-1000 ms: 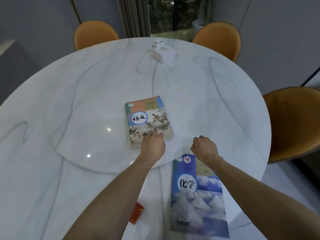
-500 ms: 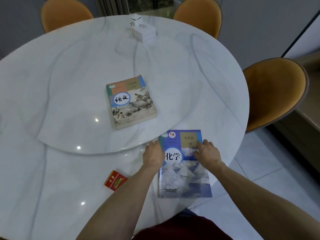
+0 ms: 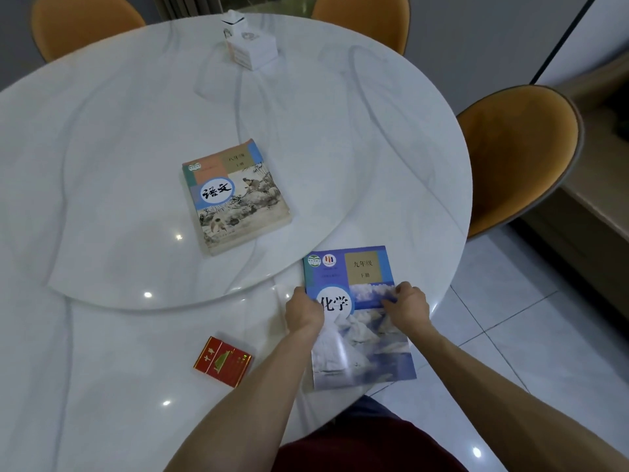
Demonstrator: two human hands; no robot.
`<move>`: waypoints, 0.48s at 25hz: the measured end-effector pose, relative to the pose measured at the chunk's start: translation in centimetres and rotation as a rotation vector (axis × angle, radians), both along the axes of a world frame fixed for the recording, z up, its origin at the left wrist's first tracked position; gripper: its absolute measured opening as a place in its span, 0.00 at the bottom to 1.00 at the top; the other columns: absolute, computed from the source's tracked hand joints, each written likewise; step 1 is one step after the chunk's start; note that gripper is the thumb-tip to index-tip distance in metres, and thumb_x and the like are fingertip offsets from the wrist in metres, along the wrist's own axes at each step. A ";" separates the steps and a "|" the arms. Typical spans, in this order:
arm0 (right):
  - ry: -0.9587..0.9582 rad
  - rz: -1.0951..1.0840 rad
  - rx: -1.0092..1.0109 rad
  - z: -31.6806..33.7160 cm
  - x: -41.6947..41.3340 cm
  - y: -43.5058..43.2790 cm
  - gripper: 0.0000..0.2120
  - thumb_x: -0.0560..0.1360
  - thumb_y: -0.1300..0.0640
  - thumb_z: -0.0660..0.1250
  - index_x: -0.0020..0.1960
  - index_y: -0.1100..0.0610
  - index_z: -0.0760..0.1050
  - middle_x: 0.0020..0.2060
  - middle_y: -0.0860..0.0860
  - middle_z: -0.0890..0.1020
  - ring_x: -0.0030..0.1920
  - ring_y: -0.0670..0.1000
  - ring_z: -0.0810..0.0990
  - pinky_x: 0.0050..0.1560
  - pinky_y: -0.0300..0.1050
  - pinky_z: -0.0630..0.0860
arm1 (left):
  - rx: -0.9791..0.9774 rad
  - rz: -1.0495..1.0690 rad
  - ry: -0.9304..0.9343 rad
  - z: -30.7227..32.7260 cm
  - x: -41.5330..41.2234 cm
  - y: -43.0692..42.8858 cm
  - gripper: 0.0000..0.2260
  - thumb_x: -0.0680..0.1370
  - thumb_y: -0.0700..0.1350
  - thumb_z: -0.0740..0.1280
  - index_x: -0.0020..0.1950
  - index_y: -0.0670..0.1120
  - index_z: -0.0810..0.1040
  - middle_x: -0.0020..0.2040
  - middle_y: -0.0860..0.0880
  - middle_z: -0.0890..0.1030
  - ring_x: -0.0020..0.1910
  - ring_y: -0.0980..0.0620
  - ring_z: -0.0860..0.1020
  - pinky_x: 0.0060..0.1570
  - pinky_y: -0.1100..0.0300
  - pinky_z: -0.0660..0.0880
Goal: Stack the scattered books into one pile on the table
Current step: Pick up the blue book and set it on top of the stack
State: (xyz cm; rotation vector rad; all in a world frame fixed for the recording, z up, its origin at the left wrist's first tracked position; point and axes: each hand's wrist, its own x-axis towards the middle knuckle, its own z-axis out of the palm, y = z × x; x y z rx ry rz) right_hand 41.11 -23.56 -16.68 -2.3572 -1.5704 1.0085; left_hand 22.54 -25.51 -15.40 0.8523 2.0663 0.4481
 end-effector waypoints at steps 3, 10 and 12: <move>0.060 -0.076 -0.023 -0.1 1.4 -0.7 0.15 0.74 0.58 0.68 0.57 0.64 0.72 0.53 0.61 0.80 0.50 0.58 0.78 0.45 0.46 0.74 | 0.049 0.012 -0.126 -0.3 0.5 -1.0 0.11 0.78 0.37 0.58 0.59 0.41 0.72 0.56 0.40 0.80 0.51 0.41 0.79 0.50 0.53 0.76; 0.330 -0.276 -0.037 0.8 3.1 -2.5 0.13 0.73 0.53 0.70 0.50 0.56 0.69 0.47 0.54 0.78 0.42 0.52 0.77 0.33 0.40 0.73 | 0.233 0.015 -0.345 1.5 0.9 -2.4 0.09 0.79 0.38 0.58 0.54 0.50 0.72 0.52 0.44 0.81 0.50 0.43 0.80 0.46 0.51 0.77; 0.424 -0.305 -0.012 1.1 3.3 -2.4 0.13 0.72 0.53 0.71 0.49 0.58 0.70 0.47 0.55 0.79 0.40 0.51 0.77 0.33 0.40 0.74 | 0.282 0.008 -0.415 2.9 0.7 -2.3 0.10 0.80 0.39 0.59 0.54 0.53 0.71 0.52 0.45 0.82 0.48 0.46 0.82 0.41 0.56 0.77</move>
